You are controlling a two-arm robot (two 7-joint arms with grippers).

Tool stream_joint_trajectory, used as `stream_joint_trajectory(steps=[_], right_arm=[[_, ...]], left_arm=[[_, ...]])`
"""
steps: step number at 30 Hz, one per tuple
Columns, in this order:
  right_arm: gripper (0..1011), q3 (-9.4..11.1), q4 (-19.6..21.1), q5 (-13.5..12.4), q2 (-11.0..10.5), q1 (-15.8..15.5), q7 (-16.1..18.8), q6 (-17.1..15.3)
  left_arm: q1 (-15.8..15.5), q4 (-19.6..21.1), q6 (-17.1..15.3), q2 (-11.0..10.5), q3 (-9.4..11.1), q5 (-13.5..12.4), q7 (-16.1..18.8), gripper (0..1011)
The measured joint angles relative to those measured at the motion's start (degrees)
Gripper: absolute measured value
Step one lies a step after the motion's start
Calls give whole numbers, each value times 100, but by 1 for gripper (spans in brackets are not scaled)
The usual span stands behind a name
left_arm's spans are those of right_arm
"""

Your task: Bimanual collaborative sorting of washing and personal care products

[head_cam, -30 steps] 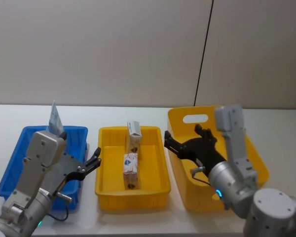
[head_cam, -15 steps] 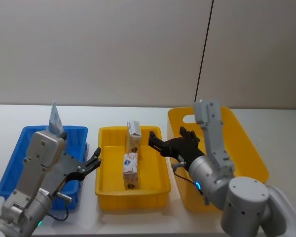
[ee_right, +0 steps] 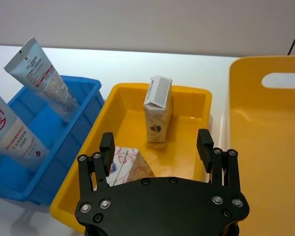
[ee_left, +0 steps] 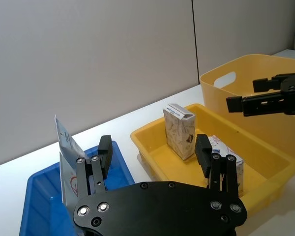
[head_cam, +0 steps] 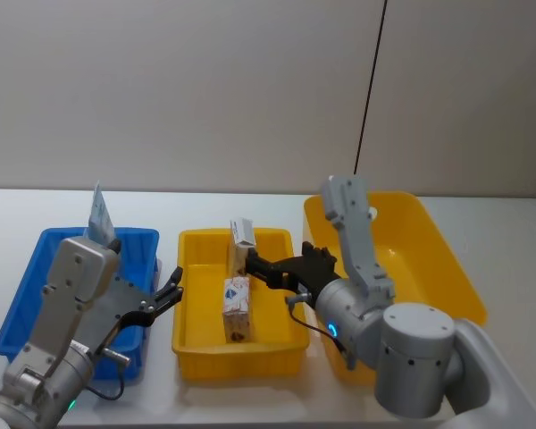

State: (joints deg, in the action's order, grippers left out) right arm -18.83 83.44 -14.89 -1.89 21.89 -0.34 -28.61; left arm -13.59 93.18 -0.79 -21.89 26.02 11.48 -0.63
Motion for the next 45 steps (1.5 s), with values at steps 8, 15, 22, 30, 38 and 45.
stream_joint_trajectory(steps=[8,15,22,30,38,45], right_arm=[[1002,2,-112,-46,204,124,-72,-436],[1002,21,-276,-79,393,258,-138,-742],[1002,50,-497,-106,583,410,-224,-1017],[1002,100,-774,-110,798,582,-354,-1313],[1002,146,-1076,-95,928,743,-444,-1504],[1002,163,-1366,-64,981,878,-441,-1540]], left_arm=[[0,0,0,0,0,0,0,1001],[0,0,0,-1,0,0,0,1001],[0,0,0,0,0,0,0,1001],[0,0,0,0,0,0,0,1001],[0,0,0,0,0,0,0,1001],[0,0,0,0,0,0,0,1001]])
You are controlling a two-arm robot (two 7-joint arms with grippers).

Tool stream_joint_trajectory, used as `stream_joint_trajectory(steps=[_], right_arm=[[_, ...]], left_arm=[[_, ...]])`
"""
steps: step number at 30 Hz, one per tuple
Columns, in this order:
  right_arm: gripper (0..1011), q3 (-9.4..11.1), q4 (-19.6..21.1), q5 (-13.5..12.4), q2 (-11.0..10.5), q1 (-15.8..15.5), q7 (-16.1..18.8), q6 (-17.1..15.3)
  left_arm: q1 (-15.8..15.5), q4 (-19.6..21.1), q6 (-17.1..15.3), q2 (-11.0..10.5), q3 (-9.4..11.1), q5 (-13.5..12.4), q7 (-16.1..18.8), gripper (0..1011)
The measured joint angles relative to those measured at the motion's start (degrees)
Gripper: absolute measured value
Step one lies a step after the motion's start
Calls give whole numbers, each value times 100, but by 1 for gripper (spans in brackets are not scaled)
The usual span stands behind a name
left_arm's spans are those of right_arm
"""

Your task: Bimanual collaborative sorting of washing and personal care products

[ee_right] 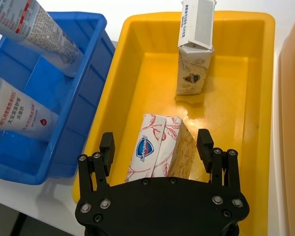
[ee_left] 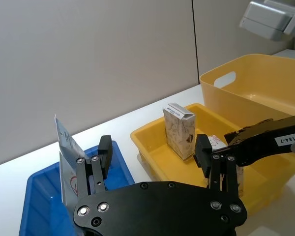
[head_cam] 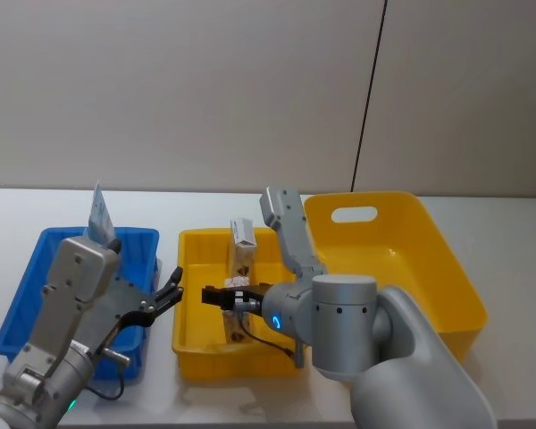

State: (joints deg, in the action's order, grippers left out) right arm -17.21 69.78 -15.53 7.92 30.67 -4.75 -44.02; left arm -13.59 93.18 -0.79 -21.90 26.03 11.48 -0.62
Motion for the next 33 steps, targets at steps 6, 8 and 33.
stream_joint_trajectory(steps=[6,8,33], right_arm=[[1002,4,-275,15,17,130,113,46],[1002,1,-328,17,19,157,147,73],[737,57,-908,31,79,422,502,256]], left_arm=[[0,0,0,0,0,0,0,1001],[0,0,0,0,0,0,0,1001],[0,0,0,0,0,0,0,1001]])
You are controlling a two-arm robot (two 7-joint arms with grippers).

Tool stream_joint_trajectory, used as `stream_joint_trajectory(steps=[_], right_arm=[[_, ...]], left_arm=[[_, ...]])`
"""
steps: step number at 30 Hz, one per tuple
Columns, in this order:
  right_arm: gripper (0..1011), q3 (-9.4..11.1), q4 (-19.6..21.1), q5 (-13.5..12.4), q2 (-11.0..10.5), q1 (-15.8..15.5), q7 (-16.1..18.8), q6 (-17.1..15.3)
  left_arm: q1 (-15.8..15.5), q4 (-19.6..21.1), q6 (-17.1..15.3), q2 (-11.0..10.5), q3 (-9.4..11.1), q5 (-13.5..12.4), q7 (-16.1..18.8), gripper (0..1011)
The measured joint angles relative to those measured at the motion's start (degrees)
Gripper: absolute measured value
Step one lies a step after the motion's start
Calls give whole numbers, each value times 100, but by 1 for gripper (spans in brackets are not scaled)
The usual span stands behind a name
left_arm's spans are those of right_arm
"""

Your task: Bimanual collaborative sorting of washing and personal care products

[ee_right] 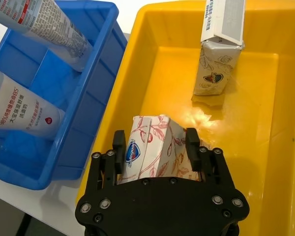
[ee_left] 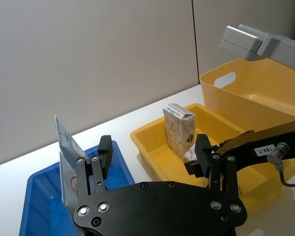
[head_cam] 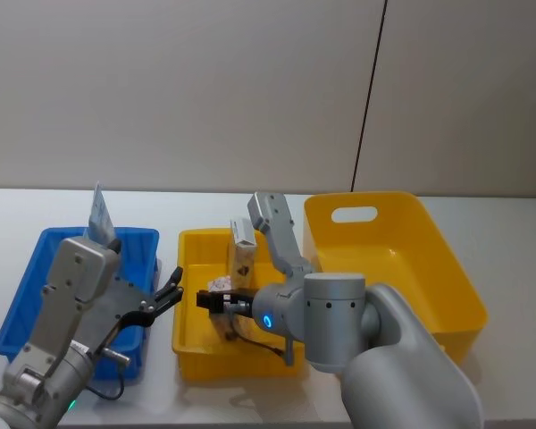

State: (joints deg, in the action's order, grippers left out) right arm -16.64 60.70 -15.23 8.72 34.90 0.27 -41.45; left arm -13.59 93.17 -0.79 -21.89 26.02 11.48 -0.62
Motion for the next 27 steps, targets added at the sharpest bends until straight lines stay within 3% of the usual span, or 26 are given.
stream_joint_trajectory(steps=[14,27], right_arm=[[368,145,22,16,39,-2,-145,-296],[316,177,391,180,-31,-197,-271,-197]], left_arm=[[0,0,0,0,0,0,0,1001],[0,0,0,0,0,0,0,1001]])
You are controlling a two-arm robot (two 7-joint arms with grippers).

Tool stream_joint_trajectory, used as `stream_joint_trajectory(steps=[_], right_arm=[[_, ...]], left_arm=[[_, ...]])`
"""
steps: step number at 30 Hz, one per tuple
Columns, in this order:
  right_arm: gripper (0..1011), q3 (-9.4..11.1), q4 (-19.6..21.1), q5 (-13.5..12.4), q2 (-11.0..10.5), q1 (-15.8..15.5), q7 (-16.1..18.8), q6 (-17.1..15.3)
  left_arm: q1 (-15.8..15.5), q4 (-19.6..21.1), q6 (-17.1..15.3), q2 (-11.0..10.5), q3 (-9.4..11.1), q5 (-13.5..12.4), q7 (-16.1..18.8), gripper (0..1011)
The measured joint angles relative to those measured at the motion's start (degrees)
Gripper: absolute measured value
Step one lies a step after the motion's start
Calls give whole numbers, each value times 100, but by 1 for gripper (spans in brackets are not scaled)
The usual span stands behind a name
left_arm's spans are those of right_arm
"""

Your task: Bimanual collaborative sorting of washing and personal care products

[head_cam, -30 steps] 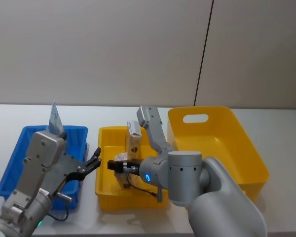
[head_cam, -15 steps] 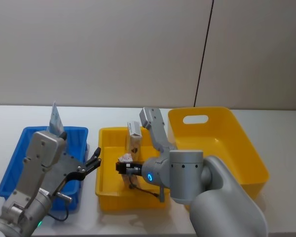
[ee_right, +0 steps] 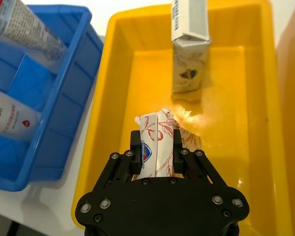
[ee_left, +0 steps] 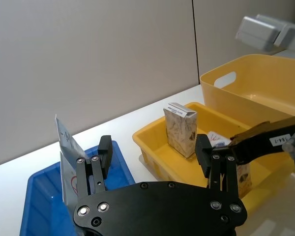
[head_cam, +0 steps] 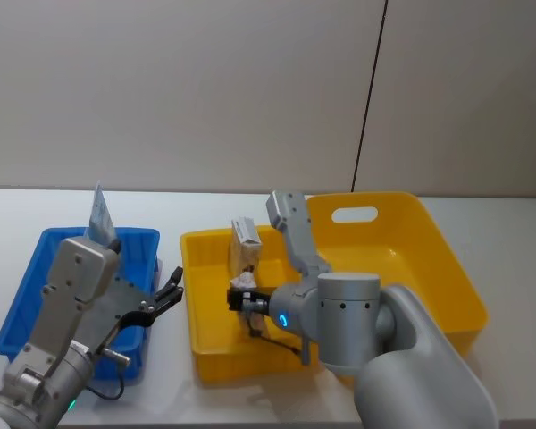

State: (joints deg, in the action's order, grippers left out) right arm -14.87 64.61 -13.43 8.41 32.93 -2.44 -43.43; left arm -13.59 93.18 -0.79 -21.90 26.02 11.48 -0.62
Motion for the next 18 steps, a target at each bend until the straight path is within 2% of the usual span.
stream_joint_trajectory(steps=[9,18], right_arm=[[249,-66,462,166,-103,-127,-18,298],[225,-138,930,330,-231,-203,27,655]], left_arm=[[0,0,0,0,0,0,0,1001],[0,0,0,0,0,0,0,1001]])
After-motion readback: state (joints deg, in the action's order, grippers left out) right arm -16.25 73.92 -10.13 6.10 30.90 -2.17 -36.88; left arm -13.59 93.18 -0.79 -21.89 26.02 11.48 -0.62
